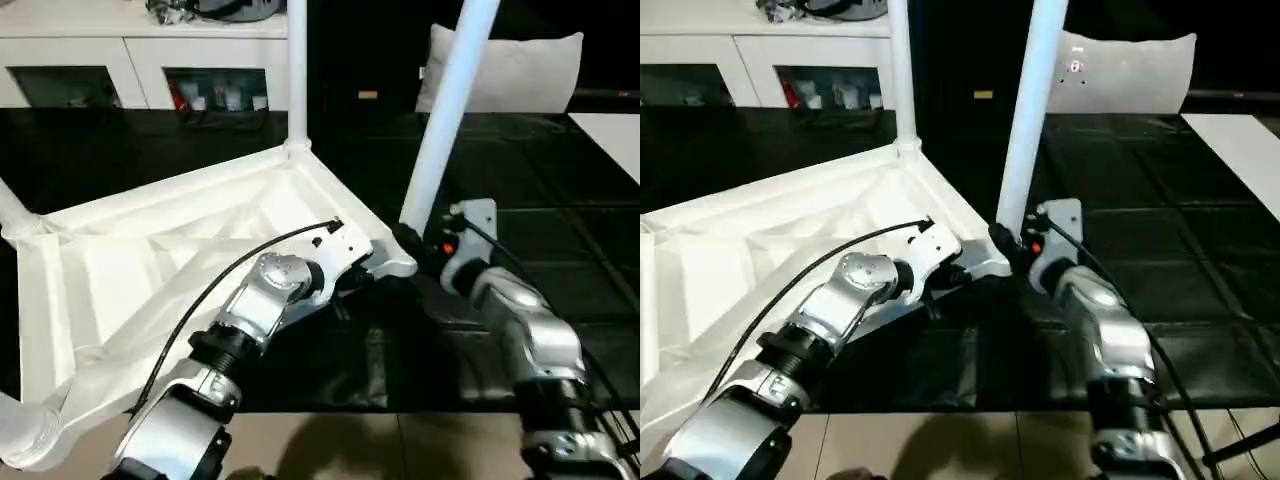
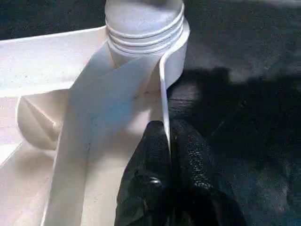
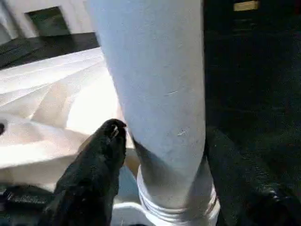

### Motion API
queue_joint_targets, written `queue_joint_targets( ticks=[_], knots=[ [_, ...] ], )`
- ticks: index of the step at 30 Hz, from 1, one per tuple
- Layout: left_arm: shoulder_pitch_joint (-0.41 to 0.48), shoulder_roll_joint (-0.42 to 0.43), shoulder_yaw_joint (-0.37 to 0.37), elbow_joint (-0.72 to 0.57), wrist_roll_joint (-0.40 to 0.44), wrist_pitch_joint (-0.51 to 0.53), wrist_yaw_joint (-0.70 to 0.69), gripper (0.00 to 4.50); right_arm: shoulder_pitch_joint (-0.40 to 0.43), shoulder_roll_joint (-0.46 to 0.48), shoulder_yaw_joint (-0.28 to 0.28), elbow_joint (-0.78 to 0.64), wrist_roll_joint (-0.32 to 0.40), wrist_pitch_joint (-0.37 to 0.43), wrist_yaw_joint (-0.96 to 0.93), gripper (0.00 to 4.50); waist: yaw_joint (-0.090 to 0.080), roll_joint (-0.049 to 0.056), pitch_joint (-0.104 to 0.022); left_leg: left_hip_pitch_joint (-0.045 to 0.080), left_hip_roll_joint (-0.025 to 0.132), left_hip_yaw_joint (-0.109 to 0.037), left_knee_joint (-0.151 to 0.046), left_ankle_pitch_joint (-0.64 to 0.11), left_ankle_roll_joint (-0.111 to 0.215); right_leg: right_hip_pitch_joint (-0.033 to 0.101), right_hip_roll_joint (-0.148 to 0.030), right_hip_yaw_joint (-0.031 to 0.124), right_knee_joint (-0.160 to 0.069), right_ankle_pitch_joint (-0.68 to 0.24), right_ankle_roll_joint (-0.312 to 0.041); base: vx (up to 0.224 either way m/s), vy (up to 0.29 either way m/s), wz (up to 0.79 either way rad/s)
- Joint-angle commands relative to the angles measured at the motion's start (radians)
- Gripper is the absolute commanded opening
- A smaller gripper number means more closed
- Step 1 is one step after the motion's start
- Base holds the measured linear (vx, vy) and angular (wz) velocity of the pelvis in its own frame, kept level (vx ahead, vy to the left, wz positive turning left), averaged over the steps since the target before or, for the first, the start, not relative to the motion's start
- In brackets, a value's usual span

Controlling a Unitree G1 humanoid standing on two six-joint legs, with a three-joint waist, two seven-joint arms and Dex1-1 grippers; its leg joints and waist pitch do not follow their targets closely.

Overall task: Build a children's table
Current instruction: Rotate leg to tighten

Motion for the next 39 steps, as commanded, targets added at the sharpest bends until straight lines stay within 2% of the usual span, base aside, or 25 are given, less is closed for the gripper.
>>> queue_joint_targets(
  ticks=[1,3,4,5,7,9,11,14,15,16,19,20,21,23,24,25,30,31,34,37,39],
  knots=[
    [-0.005,0.01,-0.024,-0.019,-0.01,-0.065,-0.06,0.0,0.005,-0.022,0.021,-0.037,0.033,-0.019,0.089,3.22,0.01,-0.012,-0.063,0.005,0.072,-0.03,-0.058,-0.078,0.106,0.062,-0.133,0.074,-0.086,-0.137,-0.137,0.0,0.0,0.0],
    [0.004,0.04,-0.028,-0.021,-0.02,-0.105,-0.116,0.0,0.023,-0.076,0.026,-0.05,0.046,-0.03,0.179,3.43,0.012,-0.012,-0.062,0.006,0.07,-0.03,-0.058,-0.088,0.103,0.061,-0.13,0.071,-0.09,-0.171,-0.131,0.0,0.0,0.0],
    [0.014,0.072,-0.037,-0.026,-0.028,-0.134,-0.176,0.0,0.041,-0.132,0.039,-0.063,0.056,-0.038,0.274,3.49,0.018,-0.01,-0.061,0.007,0.07,-0.031,-0.058,-0.094,0.101,0.06,-0.131,0.071,-0.094,-0.202,-0.118,0.0,0.0,0.0],
    [0.016,0.078,-0.039,-0.027,-0.03,-0.14,-0.188,0.0,0.044,-0.143,0.042,-0.066,0.059,-0.04,0.293,3.56,0.024,-0.013,-0.061,0.007,0.071,-0.03,-0.057,-0.097,0.104,0.061,-0.13,0.072,-0.096,-0.217,-0.102,0.0,0.0,0.0],
    [0.026,0.112,-0.054,-0.036,-0.04,-0.194,-0.259,0.0,0.058,-0.198,0.058,-0.076,0.067,-0.045,0.373,3.79,0.029,-0.013,-0.061,0.006,0.074,-0.03,-0.059,-0.094,0.107,0.059,-0.129,0.072,-0.093,-0.219,-0.097,0.0,0.0,0.0],
    [0.031,0.144,-0.069,-0.043,-0.049,-0.231,-0.324,0.0,0.059,-0.243,0.078,-0.064,0.041,-0.087,0.419,3.93,0.031,-0.011,-0.062,0.008,0.076,-0.032,-0.059,-0.098,0.102,0.055,-0.129,0.068,-0.093,-0.226,-0.1,0.0,0.0,0.0],
    [0.035,0.181,-0.09,-0.047,-0.063,-0.287,-0.409,0.0,0.056,-0.285,0.099,-0.053,0.027,-0.126,0.488,3.93,0.037,-0.013,-0.062,0.009,0.076,-0.03,-0.059,-0.1,0.099,0.053,-0.131,0.07,-0.092,-0.23,-0.103,0.0,0.0,0.0],
    [0.028,0.22,-0.109,-0.03,-0.069,-0.36,-0.502,0.0,0.062,-0.34,0.132,-0.077,0.079,-0.102,0.648,3.93,0.051,-0.013,-0.062,0.013,0.081,-0.027,-0.058,-0.104,0.11,0.049,-0.128,0.071,-0.088,-0.217,-0.111,0.0,0.0,0.0],
    [0.025,0.228,-0.113,-0.026,-0.068,-0.369,-0.522,0.0,0.062,-0.349,0.141,-0.08,0.089,-0.091,0.68,3.68,0.054,-0.012,-0.063,0.012,0.081,-0.028,-0.058,-0.101,0.113,0.051,-0.129,0.07,-0.087,-0.212,-0.112,0.0,0.0,0.0],
    [0.022,0.235,-0.119,-0.024,-0.068,-0.382,-0.542,0.0,0.063,-0.357,0.153,-0.083,0.095,-0.086,0.71,3.6,0.059,-0.015,-0.064,0.011,0.083,-0.028,-0.057,-0.095,0.116,0.051,-0.13,0.07,-0.084,-0.203,-0.114,0.0,0.0,0.0],
    [0.016,0.251,-0.131,-0.026,-0.072,-0.405,-0.586,0.0,0.065,-0.376,0.186,-0.089,0.107,-0.076,0.773,3.55,0.069,-0.015,-0.063,0.011,0.083,-0.028,-0.057,-0.095,0.116,0.05,-0.132,0.069,-0.085,-0.22,-0.112,0.0,0.0,0.0],
    [0.014,0.255,-0.136,-0.029,-0.073,-0.411,-0.598,0.0,0.066,-0.378,0.197,-0.092,0.108,-0.076,0.789,3.25,0.07,-0.015,-0.062,0.011,0.084,-0.029,-0.058,-0.095,0.111,0.048,-0.132,0.07,-0.085,-0.226,-0.111,0.0,0.0,0.0],
    [0.014,0.257,-0.138,-0.03,-0.074,-0.415,-0.605,0.0,0.066,-0.379,0.203,-0.091,0.109,-0.077,0.796,3.15,0.071,-0.015,-0.064,0.011,0.084,-0.029,-0.058,-0.095,0.109,0.05,-0.134,0.069,-0.085,-0.227,-0.111,0.0,0.0,0.0],
    [0.01,0.262,-0.146,-0.03,-0.078,-0.426,-0.628,0.0,0.061,-0.377,0.218,-0.083,0.106,-0.079,0.815,3.14,0.072,-0.016,-0.063,0.01,0.082,-0.029,-0.059,-0.098,0.103,0.049,-0.133,0.069,-0.086,-0.24,-0.107,0.0,0.0,0.0],
    [0.009,0.265,-0.15,-0.029,-0.079,-0.435,-0.64,0.0,0.057,-0.376,0.23,-0.075,0.103,-0.078,0.83,3.06,0.072,-0.02,-0.063,0.01,0.082,-0.028,-0.058,-0.099,0.102,0.05,-0.133,0.069,-0.087,-0.243,-0.105,0.0,0.0,0.0],
    [0.009,0.266,-0.151,-0.029,-0.079,-0.437,-0.644,0.0,0.057,-0.376,0.233,-0.073,0.102,-0.079,0.834,2.76,0.072,-0.018,-0.063,0.01,0.082,-0.029,-0.059,-0.094,0.1,0.049,-0.132,0.069,-0.086,-0.249,-0.103,0.0,0.0,0.0],
    [0.006,0.262,-0.146,-0.02,-0.083,-0.445,-0.655,0.0,0.056,-0.383,0.249,-0.077,0.123,-0.044,0.869,2.51,0.074,-0.019,-0.064,0.009,0.082,-0.029,-0.058,-0.092,0.1,0.05,-0.133,0.068,-0.086,-0.246,-0.1,0.0,0.0,0.0],
    [0.006,0.261,-0.145,-0.02,-0.088,-0.438,-0.659,0.0,0.058,-0.387,0.25,-0.08,0.128,-0.038,0.872,2.29,0.074,-0.018,-0.064,0.009,0.082,-0.03,-0.058,-0.088,0.1,0.049,-0.132,0.069,-0.085,-0.241,-0.101,0.0,0.0,0.0],
    [0.007,0.259,-0.14,-0.019,-0.104,-0.423,-0.666,0.0,0.061,-0.388,0.244,-0.09,0.148,-0.011,0.877,2.21,0.075,-0.018,-0.066,0.01,0.083,-0.029,-0.058,-0.083,0.101,0.05,-0.133,0.069,-0.082,-0.22,-0.11,0.0,0.0,0.0],
    [0.014,0.25,-0.117,-0.032,-0.122,-0.35,-0.643,0.0,0.073,-0.373,0.225,-0.125,0.198,0.052,0.857,2.09,0.075,-0.019,-0.065,0.01,0.084,-0.028,-0.058,-0.076,0.099,0.051,-0.133,0.07,-0.08,-0.21,-0.117,0.0,0.0,0.0],
    [0.013,0.242,-0.106,-0.037,-0.105,-0.286,-0.587,0.0,0.081,-0.343,0.211,-0.155,0.213,0.097,0.802,2.08,0.075,-0.02,-0.064,0.01,0.084,-0.028,-0.058,-0.08,0.098,0.05,-0.133,0.07,-0.082,-0.22,-0.117,0.0,0.0,0.0]
  ],
)
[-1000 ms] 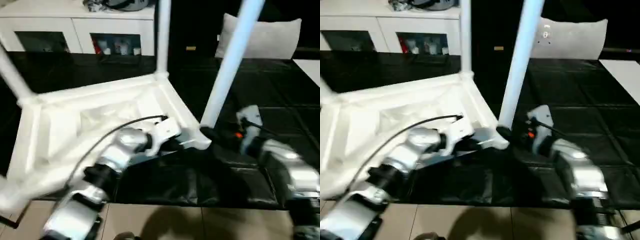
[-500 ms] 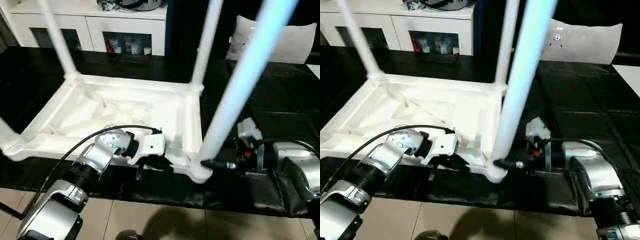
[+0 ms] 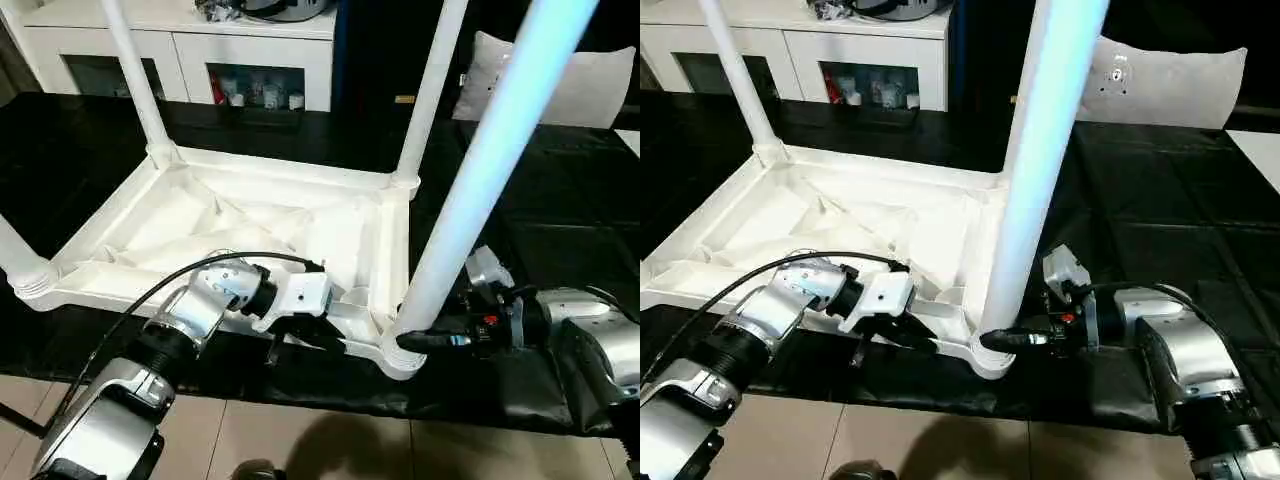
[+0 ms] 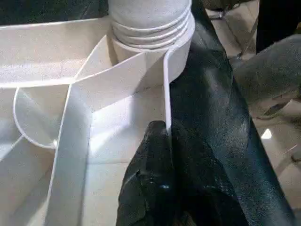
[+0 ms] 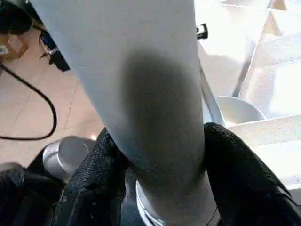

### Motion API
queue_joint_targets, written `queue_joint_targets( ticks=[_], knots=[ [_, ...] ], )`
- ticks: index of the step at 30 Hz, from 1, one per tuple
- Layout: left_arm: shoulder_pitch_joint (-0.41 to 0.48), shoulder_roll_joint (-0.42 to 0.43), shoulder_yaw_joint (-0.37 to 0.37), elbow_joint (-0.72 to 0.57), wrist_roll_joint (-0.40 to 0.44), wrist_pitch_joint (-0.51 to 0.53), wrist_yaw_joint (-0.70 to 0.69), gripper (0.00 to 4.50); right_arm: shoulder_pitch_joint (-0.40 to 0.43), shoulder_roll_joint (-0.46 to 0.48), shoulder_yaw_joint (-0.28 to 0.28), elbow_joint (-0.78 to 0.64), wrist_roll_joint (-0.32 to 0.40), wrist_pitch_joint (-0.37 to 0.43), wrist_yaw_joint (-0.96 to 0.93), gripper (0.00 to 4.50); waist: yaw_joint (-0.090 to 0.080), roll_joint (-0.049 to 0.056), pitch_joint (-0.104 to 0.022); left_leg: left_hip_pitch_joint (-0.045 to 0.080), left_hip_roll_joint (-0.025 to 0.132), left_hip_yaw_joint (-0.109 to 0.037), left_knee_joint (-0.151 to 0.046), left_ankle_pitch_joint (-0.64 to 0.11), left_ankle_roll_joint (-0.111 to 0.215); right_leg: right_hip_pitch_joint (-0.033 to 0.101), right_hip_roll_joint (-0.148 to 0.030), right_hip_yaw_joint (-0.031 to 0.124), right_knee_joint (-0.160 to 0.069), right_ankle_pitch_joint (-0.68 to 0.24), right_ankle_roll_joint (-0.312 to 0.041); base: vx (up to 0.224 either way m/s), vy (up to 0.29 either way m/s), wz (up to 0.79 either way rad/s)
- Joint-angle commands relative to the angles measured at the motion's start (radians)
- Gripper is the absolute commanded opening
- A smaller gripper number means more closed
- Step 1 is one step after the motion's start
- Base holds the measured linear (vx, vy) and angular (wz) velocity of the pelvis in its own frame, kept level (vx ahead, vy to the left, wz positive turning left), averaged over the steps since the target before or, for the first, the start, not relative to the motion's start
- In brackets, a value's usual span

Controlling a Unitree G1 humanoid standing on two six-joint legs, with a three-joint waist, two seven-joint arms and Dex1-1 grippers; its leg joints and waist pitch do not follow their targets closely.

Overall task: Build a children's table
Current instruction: Rotate leg to tighten

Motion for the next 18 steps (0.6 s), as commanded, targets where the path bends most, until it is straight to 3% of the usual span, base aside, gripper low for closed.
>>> queue_joint_targets(
  ticks=[1,3,4,6,7,9,11,12,13,17,18],
  knots=[
    [-0.017,-0.025,0.013,-0.012,0.029,0.075,0.083,0.0,0.005,0.056,-0.012,-0.05,0.049,0.077,-0.085,2.08,-0.005,-0.019,-0.063,0.011,0.085,-0.03,-0.063,-0.08,0.092,0.047,-0.13,0.071,-0.084,-0.233,-0.119,0.0,0.0,0.0],
    [-0.015,-0.04,0.021,-0.021,0.029,0.112,0.119,0.0,0.001,0.088,-0.013,-0.051,0.024,0.08,-0.157,2.07,-0.01,-0.017,-0.059,0.011,0.079,-0.03,-0.064,-0.105,0.076,0.048,-0.133,0.068,-0.094,-0.297,-0.106,0.0,0.0,0.0],
    [-0.011,-0.053,0.027,-0.032,0.029,0.147,0.149,0.0,-0.005,0.118,-0.015,-0.05,0.001,0.08,-0.223,2.07,-0.017,-0.019,-0.055,0.016,0.075,-0.029,-0.067,-0.132,0.056,0.043,-0.133,0.068,-0.106,-0.371,-0.086,0.0,0.0,0.0],
    [-0.01,-0.071,0.034,-0.042,0.03,0.181,0.187,0.0,-0.015,0.152,-0.022,-0.046,-0.016,0.084,-0.292,2.07,-0.023,-0.017,-0.055,0.016,0.074,-0.032,-0.07,-0.138,0.042,0.045,-0.134,0.066,-0.108,-0.406,-0.076,0.0,0.0,0.0],
    [-0.014,-0.116,0.048,-0.049,0.031,0.239,0.271,0.0,-0.045,0.222,-0.048,-0.02,-0.041,0.118,-0.434,2.07,-0.034,-0.02,-0.055,0.017,0.074,-0.033,-0.071,-0.145,0.036,0.046,-0.132,0.066,-0.11,-0.414,-0.071,0.0,0.0,0.0],
    [-0.019,-0.149,0.059,-0.048,0.032,0.273,0.329,0.0,-0.065,0.264,-0.063,0.0,-0.063,0.138,-0.526,2.06,-0.051,-0.02,-0.056,0.009,0.074,-0.038,-0.074,-0.138,0.029,0.05,-0.131,0.063,-0.105,-0.394,-0.078,0.0,0.0,0.0],
    [-0.031,-0.206,0.079,-0.037,0.038,0.317,0.432,0.0,-0.088,0.324,-0.084,0.027,-0.1,0.155,-0.655,2.06,-0.069,-0.021,-0.059,0.015,0.07,-0.034,-0.069,-0.133,0.024,0.047,-0.133,0.066,-0.106,-0.371,-0.093,0.0,0.0,0.0],
    [-0.038,-0.239,0.091,-0.029,0.044,0.34,0.489,0.0,-0.101,0.353,-0.095,0.041,-0.124,0.162,-0.729,2.05,-0.073,-0.022,-0.059,0.012,0.069,-0.034,-0.069,-0.123,0.028,0.048,-0.133,0.068,-0.103,-0.353,-0.101,0.0,0.0,0.0],
    [-0.046,-0.267,0.104,-0.019,0.049,0.354,0.544,0.0,-0.113,0.378,-0.105,0.057,-0.146,0.157,-0.795,2.05,-0.082,-0.021,-0.063,0.007,0.069,-0.033,-0.067,-0.091,0.04,0.052,-0.129,0.068,-0.096,-0.284,-0.119,0.0,0.0,0.0],
    [-0.062,-0.324,0.117,-0.003,0.078,0.378,0.657,0.0,-0.14,0.434,-0.139,0.106,-0.18,0.089,-0.923,2.05,-0.083,-0.022,-0.064,0.005,0.065,-0.028,-0.063,-0.067,0.066,0.052,-0.13,0.071,-0.092,-0.209,-0.141,0.0,0.0,0.0],
    [-0.061,-0.326,0.114,-0.007,0.078,0.376,0.651,0.0,-0.136,0.426,-0.128,0.104,-0.177,0.062,-0.884,2.38,-0.081,-0.021,-0.063,0.006,0.064,-0.027,-0.063,-0.068,0.07,0.052,-0.13,0.071,-0.094,-0.214,-0.137,0.0,0.0,0.0]
  ],
)
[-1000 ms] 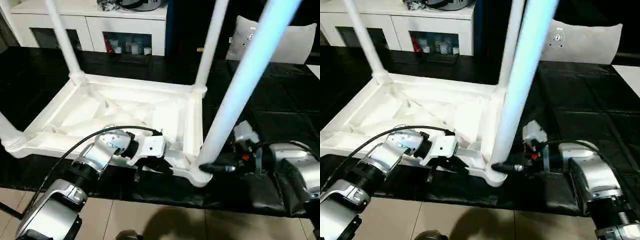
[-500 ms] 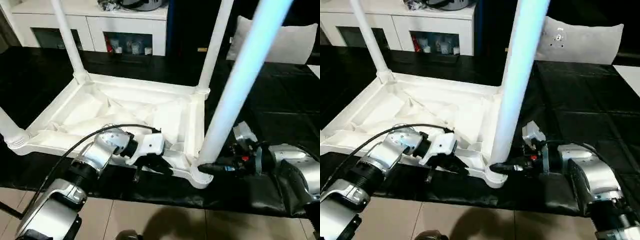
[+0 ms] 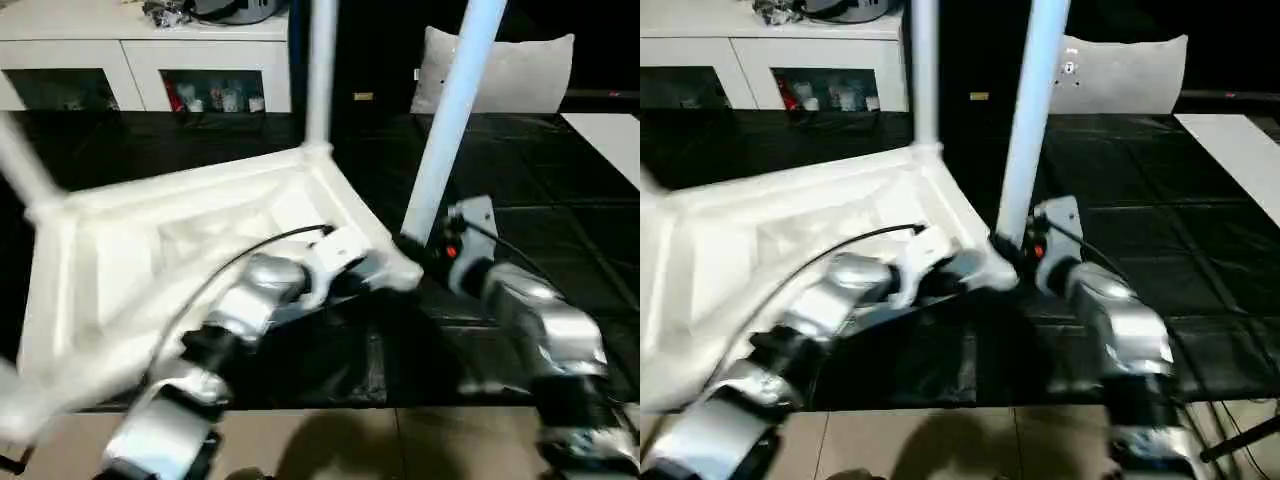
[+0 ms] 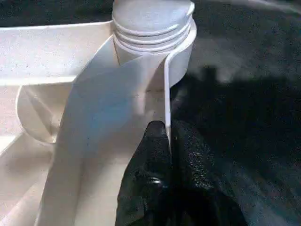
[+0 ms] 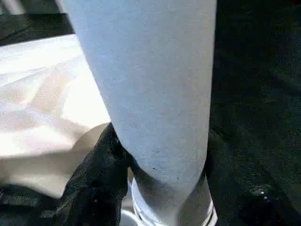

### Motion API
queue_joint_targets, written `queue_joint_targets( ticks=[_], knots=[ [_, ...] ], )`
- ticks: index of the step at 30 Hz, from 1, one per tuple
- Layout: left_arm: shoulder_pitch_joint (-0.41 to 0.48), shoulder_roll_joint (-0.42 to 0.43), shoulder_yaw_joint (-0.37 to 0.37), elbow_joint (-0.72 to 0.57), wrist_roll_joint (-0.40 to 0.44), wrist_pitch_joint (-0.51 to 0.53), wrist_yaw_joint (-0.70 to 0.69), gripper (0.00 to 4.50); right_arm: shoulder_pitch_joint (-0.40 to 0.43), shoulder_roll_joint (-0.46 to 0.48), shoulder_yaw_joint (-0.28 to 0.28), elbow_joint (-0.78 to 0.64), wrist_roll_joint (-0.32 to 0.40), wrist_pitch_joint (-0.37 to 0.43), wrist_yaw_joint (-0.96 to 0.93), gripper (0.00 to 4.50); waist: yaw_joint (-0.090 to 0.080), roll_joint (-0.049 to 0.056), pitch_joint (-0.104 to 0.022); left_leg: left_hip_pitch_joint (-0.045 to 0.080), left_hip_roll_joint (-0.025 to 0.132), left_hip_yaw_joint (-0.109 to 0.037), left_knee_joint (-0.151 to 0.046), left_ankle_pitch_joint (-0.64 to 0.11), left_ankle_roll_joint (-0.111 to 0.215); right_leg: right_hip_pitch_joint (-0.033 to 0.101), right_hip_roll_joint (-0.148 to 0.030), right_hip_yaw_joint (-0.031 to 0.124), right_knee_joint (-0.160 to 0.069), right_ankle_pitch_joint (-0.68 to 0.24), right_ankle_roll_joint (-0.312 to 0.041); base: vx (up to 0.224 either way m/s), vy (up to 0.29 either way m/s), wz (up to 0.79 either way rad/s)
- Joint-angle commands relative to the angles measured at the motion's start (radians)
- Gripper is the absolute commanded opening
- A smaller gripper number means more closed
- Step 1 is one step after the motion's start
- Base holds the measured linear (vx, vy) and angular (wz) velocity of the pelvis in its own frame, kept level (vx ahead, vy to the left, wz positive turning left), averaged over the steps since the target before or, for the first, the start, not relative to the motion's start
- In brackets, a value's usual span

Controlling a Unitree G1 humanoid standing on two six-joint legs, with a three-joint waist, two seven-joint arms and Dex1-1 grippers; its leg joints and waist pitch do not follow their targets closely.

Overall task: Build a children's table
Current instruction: Rotate leg to tighten

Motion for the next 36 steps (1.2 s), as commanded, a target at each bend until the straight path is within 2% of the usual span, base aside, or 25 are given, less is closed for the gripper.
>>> queue_joint_targets(
  ticks=[1,3,5,6,7,9,10,11,12,15,16,17,20,21,25,27,30,31,36],
  knots=[
    [-0.025,-0.045,-0.013,-0.032,-0.021,-0.022,-0.002,0.0,0.001,0.027,0.059,0.008,0.019,-0.022,0.053,2.71,0.009,-0.017,-0.063,0.005,0.068,-0.03,-0.059,-0.075,0.081,0.054,-0.124,0.072,-0.095,-0.213,-0.131,0.0,0.0,0.0],
    [-0.023,-0.042,-0.015,-0.037,-0.018,-0.024,-0.008,0.0,0.005,0.023,0.066,0.0,0.017,-0.033,0.072,2.73,0.01,-0.016,-0.064,0.004,0.071,-0.032,-0.06,-0.072,0.089,0.055,-0.122,0.071,-0.091,-0.198,-0.13,0.0,0.0,0.0],
    [-0.017,-0.024,-0.027,-0.047,-0.009,-0.04,-0.029,0.0,0.014,0.018,0.063,-0.015,0.021,-0.033,0.091,3.01,0.01,-0.016,-0.064,0.003,0.074,-0.034,-0.061,-0.073,0.091,0.056,-0.124,0.071,-0.088,-0.188,-0.132,0.0,0.0,0.0],
    [-0.015,-0.016,-0.03,-0.047,-0.007,-0.052,-0.034,0.0,0.016,0.014,0.059,-0.02,0.022,-0.039,0.096,3.01,0.009,-0.016,-0.064,0.003,0.074,-0.034,-0.061,-0.073,0.091,0.057,-0.123,0.071,-0.089,-0.187,-0.133,0.0,0.0,0.0],
    [-0.011,0.006,-0.037,-0.043,-0.005,-0.08,-0.051,0.0,0.022,-0.007,0.054,-0.027,0.029,-0.056,0.122,3.16,0.009,-0.014,-0.063,0.004,0.075,-0.035,-0.062,-0.082,0.09,0.056,-0.125,0.071,-0.089,-0.191,-0.136,0.0,0.0,0.0],
    [-0.005,0.031,-0.041,-0.037,-0.005,-0.12,-0.075,0.0,0.032,-0.042,0.05,-0.034,0.04,-0.077,0.167,3.27,0.009,-0.017,-0.062,0.002,0.072,-0.032,-0.06,-0.09,0.092,0.058,-0.125,0.073,-0.091,-0.198,-0.128,0.0,0.0,0.0],
    [-0.004,0.037,-0.042,-0.037,-0.006,-0.125,-0.082,0.0,0.035,-0.052,0.048,-0.036,0.045,-0.079,0.183,3.27,0.011,-0.017,-0.062,0.004,0.072,-0.032,-0.06,-0.092,0.093,0.057,-0.126,0.072,-0.093,-0.205,-0.126,0.0,0.0,0.0],
    [-0.002,0.047,-0.042,-0.035,-0.006,-0.132,-0.093,0.0,0.039,-0.068,0.046,-0.038,0.052,-0.082,0.207,3.56,0.012,-0.018,-0.062,0.004,0.072,-0.032,-0.06,-0.093,0.096,0.058,-0.124,0.071,-0.093,-0.211,-0.124,0.0,0.0,0.0],
    [0.0,0.056,-0.042,-0.034,-0.007,-0.137,-0.104,0.0,0.043,-0.083,0.043,-0.041,0.059,-0.084,0.233,3.56,0.013,-0.018,-0.062,0.004,0.073,-0.032,-0.061,-0.094,0.095,0.057,-0.124,0.071,-0.093,-0.216,-0.123,0.0,0.0,0.0],
    [0.01,0.112,-0.06,-0.028,-0.001,-0.197,-0.18,0.0,0.062,-0.171,0.048,-0.055,0.076,-0.086,0.362,3.69,0.019,-0.017,-0.061,0.005,0.074,-0.031,-0.06,-0.103,0.1,0.056,-0.124,0.071,-0.096,-0.24,-0.112,0.0,0.0,0.0],
    [0.013,0.125,-0.066,-0.029,-0.002,-0.213,-0.204,0.0,0.067,-0.193,0.053,-0.059,0.077,-0.089,0.393,3.98,0.021,-0.016,-0.062,0.006,0.078,-0.033,-0.061,-0.102,0.101,0.054,-0.124,0.071,-0.095,-0.236,-0.112,0.0,0.0,0.0],
    [0.016,0.136,-0.071,-0.03,-0.002,-0.227,-0.224,0.0,0.071,-0.211,0.058,-0.062,0.078,-0.091,0.42,4.06,0.025,-0.016,-0.062,0.006,0.077,-0.034,-0.06,-0.103,0.101,0.054,-0.124,0.07,-0.094,-0.234,-0.11,0.0,0.0,0.0],
    [0.024,0.179,-0.099,-0.035,-0.008,-0.282,-0.315,0.0,0.085,-0.28,0.081,-0.068,0.077,-0.101,0.525,4.26,0.034,-0.017,-0.061,0.007,0.077,-0.032,-0.06,-0.106,0.102,0.054,-0.125,0.071,-0.095,-0.242,-0.109,0.0,0.0,0.0],
    [0.026,0.211,-0.126,-0.038,-0.005,-0.32,-0.384,0.0,0.093,-0.324,0.105,-0.068,0.071,-0.11,0.587,4.4,0.041,-0.016,-0.062,0.008,0.079,-0.033,-0.06,-0.108,0.102,0.053,-0.124,0.069,-0.094,-0.245,-0.107,0.0,0.0,0.0],
    [0.022,0.246,-0.161,-0.037,0.005,-0.379,-0.461,0.0,0.106,-0.382,0.148,-0.069,0.074,-0.139,0.704,4.4,0.051,-0.018,-0.061,0.009,0.082,-0.03,-0.059,-0.114,0.102,0.05,-0.126,0.071,-0.092,-0.249,-0.109,0.0,0.0,0.0],
    [0.023,0.261,-0.176,-0.043,-0.001,-0.409,-0.509,0.0,0.113,-0.402,0.166,-0.079,0.09,-0.149,0.769,4.17,0.059,-0.018,-0.061,0.01,0.083,-0.03,-0.06,-0.117,0.102,0.049,-0.127,0.069,-0.093,-0.265,-0.11,0.0,0.0,0.0],
    [0.025,0.282,-0.194,-0.057,-0.011,-0.441,-0.572,0.0,0.118,-0.423,0.185,-0.092,0.112,-0.145,0.844,3.96,0.062,-0.02,-0.061,0.012,0.088,-0.032,-0.061,-0.122,0.101,0.048,-0.127,0.068,-0.088,-0.254,-0.122,0.0,0.0,0.0],
    [0.024,0.292,-0.199,-0.06,-0.015,-0.457,-0.597,0.0,0.12,-0.434,0.198,-0.098,0.125,-0.128,0.879,3.72,0.062,-0.02,-0.061,0.01,0.09,-0.033,-0.062,-0.122,0.1,0.048,-0.13,0.07,-0.086,-0.246,-0.129,0.0,0.0,0.0],
    [0.021,0.302,-0.202,-0.055,-0.02,-0.481,-0.624,0.0,0.123,-0.443,0.216,-0.107,0.143,-0.107,0.92,3.39,0.067,-0.022,-0.061,0.009,0.086,-0.032,-0.06,-0.123,0.097,0.049,-0.132,0.07,-0.09,-0.269,-0.122,0.0,0.0,0.0]
  ],
)
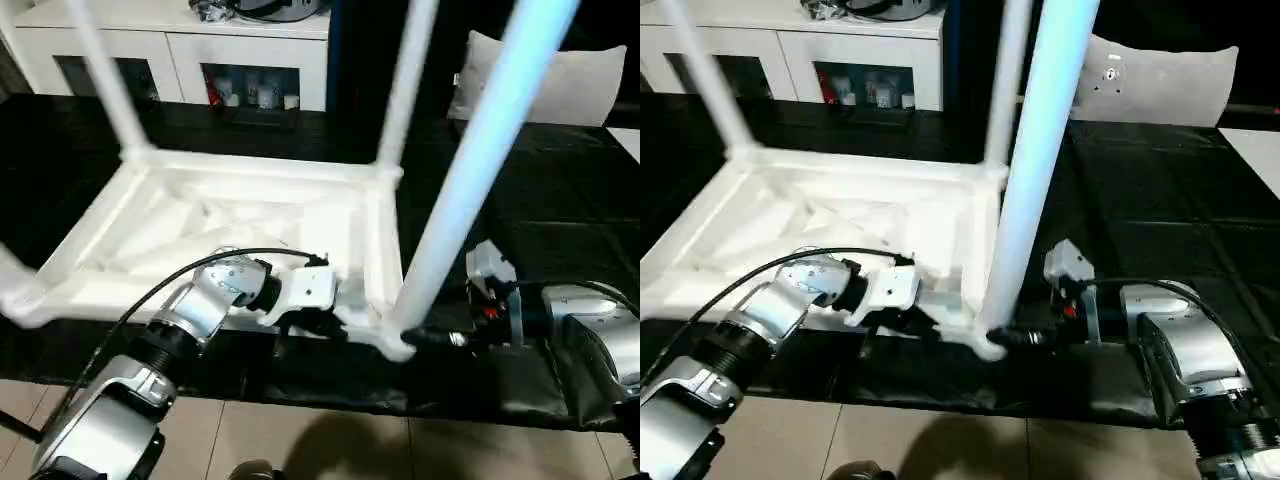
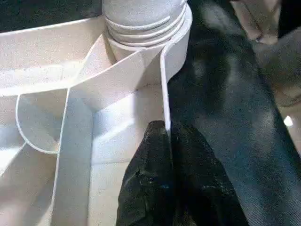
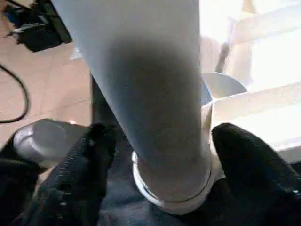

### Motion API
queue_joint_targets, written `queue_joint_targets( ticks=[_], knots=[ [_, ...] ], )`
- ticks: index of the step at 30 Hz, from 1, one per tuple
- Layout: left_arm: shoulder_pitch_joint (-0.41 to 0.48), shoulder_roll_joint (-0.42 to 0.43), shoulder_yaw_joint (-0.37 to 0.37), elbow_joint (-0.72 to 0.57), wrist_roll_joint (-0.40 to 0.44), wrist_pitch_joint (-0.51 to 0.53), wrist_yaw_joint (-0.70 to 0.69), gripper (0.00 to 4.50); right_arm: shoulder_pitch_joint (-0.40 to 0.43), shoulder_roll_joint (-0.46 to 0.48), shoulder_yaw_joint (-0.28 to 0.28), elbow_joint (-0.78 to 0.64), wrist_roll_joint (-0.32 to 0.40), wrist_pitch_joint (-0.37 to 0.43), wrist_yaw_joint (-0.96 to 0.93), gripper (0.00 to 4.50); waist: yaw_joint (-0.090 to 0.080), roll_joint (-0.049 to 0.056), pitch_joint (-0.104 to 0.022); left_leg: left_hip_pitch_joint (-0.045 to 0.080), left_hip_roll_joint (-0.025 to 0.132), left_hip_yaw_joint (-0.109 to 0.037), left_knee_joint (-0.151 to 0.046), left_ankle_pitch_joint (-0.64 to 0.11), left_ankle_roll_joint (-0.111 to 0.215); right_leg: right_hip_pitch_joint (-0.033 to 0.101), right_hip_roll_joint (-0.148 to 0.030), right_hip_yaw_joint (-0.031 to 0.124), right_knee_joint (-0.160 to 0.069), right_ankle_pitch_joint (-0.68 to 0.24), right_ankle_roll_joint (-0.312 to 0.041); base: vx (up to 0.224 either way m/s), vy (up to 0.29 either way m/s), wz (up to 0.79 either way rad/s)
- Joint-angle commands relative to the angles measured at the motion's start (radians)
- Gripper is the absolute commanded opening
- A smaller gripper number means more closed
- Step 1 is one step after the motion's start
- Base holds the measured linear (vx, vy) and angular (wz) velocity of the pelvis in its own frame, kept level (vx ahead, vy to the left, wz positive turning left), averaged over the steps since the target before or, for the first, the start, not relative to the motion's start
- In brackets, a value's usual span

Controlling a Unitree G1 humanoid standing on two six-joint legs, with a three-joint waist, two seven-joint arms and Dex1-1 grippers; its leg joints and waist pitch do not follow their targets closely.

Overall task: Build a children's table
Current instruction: Rotate leg to tighten

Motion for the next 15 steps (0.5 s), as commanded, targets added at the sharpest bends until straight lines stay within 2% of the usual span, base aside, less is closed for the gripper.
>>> queue_joint_targets(
  ticks=[1,4,7,12,13,14,15],
  knots=[
    [-0.006,0.001,-0.038,-0.017,0.016,-0.032,-0.041,0.0,0.005,-0.006,0.017,-0.027,0.02,0.014,0.026,3.19,-0.003,-0.017,-0.063,0.012,0.09,-0.033,-0.065,-0.121,0.089,0.046,-0.126,0.071,-0.088,-0.268,-0.124,0.0,0.0,0.0],
    [-0.006,0.002,-0.038,-0.013,0.014,-0.035,-0.046,0.0,0.008,-0.001,0.019,-0.031,0.029,0.023,0.035,3.05,-0.003,-0.019,-0.064,0.013,0.09,-0.032,-0.064,-0.113,0.086,0.046,-0.125,0.072,-0.085,-0.245,-0.132,0.0,0.0,0.0],
    [-0.006,0.004,-0.036,-0.009,0.007,-0.036,-0.051,0.0,0.012,0.013,0.009,-0.03,0.058,0.033,0.036,2.7,0.001,-0.02,-0.066,0.011,0.09,-0.031,-0.063,-0.1,0.089,0.046,-0.126,0.072,-0.083,-0.23,-0.135,0.0,0.0,0.0],
    [-0.002,0.001,-0.029,-0.009,-0.002,-0.023,-0.054,0.0,0.018,0.023,0.003,-0.04,0.081,0.056,0.038,2.27,0.003,-0.016,-0.065,0.012,0.091,-0.032,-0.063,-0.108,0.085,0.046,-0.126,0.072,-0.086,-0.246,-0.131,0.0,0.0,0.0],
    [0.002,-0.003,-0.022,-0.012,-0.008,-0.002,-0.05,0.0,0.024,0.033,-0.004,-0.053,0.096,0.072,0.028,2.21,0.004,-0.017,-0.065,0.012,0.091,-0.032,-0.064,-0.11,0.082,0.047,-0.126,0.072,-0.085,-0.248,-0.13,0.0,0.0,0.0],
    [0.004,-0.012,-0.012,-0.016,-0.014,0.033,-0.034,0.0,0.033,0.047,-0.013,-0.072,0.113,0.091,0.005,2.18,0.004,-0.013,-0.065,0.012,0.092,-0.032,-0.065,-0.112,0.078,0.046,-0.126,0.072,-0.086,-0.246,-0.128,0.0,0.0,0.0],
    [0.006,-0.02,-0.003,-0.019,-0.018,0.056,-0.02,0.0,0.039,0.059,-0.019,-0.084,0.119,0.1,-0.019,2.16,0.004,-0.014,-0.065,0.013,0.093,-0.033,-0.065,-0.112,0.076,0.046,-0.127,0.072,-0.086,-0.244,-0.132,0.0,0.0,0.0]
  ],
)
